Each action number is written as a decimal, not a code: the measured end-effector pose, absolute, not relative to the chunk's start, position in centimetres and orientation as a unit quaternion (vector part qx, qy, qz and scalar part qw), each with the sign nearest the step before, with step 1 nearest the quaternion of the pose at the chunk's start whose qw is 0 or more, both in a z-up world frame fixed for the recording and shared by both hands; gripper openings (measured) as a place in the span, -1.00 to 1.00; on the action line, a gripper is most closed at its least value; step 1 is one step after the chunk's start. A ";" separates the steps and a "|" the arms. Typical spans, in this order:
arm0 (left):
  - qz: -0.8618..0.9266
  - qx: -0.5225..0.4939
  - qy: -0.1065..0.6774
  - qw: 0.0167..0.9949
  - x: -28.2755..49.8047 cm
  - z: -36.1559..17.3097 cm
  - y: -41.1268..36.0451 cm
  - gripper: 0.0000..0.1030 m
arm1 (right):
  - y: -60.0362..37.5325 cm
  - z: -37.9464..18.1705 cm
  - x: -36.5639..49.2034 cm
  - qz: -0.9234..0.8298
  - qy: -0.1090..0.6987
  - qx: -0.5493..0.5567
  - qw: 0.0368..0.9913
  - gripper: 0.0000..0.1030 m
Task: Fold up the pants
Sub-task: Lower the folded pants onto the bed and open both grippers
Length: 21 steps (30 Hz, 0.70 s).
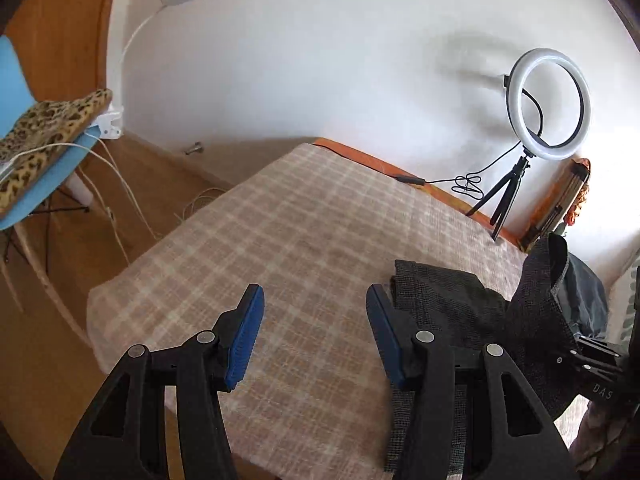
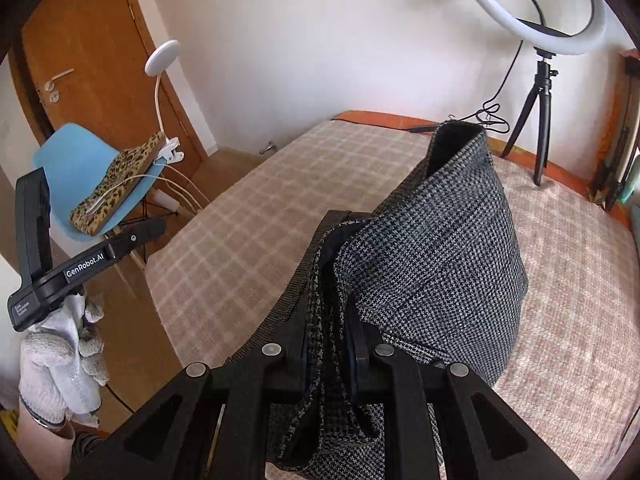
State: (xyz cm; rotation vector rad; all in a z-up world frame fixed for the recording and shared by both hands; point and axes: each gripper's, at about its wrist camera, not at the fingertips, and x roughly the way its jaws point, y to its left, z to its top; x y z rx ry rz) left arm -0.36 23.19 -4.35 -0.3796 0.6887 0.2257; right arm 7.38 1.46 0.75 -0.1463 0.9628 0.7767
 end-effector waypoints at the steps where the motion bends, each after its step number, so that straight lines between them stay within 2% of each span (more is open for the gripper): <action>1: 0.114 -0.190 0.335 0.916 -0.5 -4.5 23.7 0.01 | 3.1 -0.3 7.2 0.367 0.458 -0.086 0.805 -0.76; 6: 0.123 -0.198 0.323 0.918 -1.0 -3.8 25.1 0.01 | 7.9 -4.7 5.6 0.381 0.473 -0.154 0.780 -0.74; 9: 0.124 -0.192 0.318 0.920 -0.8 -3.5 25.1 0.01 | 8.4 -5.2 5.5 0.396 0.466 -0.155 0.776 -0.57; 11: 0.121 -0.186 0.320 0.921 -0.6 -3.5 24.7 0.01 | 8.1 -4.9 6.1 0.420 0.473 -0.125 0.764 -0.18; 12: 0.118 -0.183 0.321 0.922 -0.6 -3.6 24.4 0.01 | 7.7 -4.4 6.4 0.438 0.477 -0.101 0.755 -0.11; 17: 0.088 -0.165 0.329 0.926 -0.6 -3.5 22.2 0.01 | 3.3 -0.8 7.5 0.478 0.446 -0.008 0.756 0.12; 21: 0.039 -0.138 0.327 0.934 -0.6 -2.8 18.5 0.01 | -1.8 0.3 9.1 0.446 0.430 0.021 0.785 0.15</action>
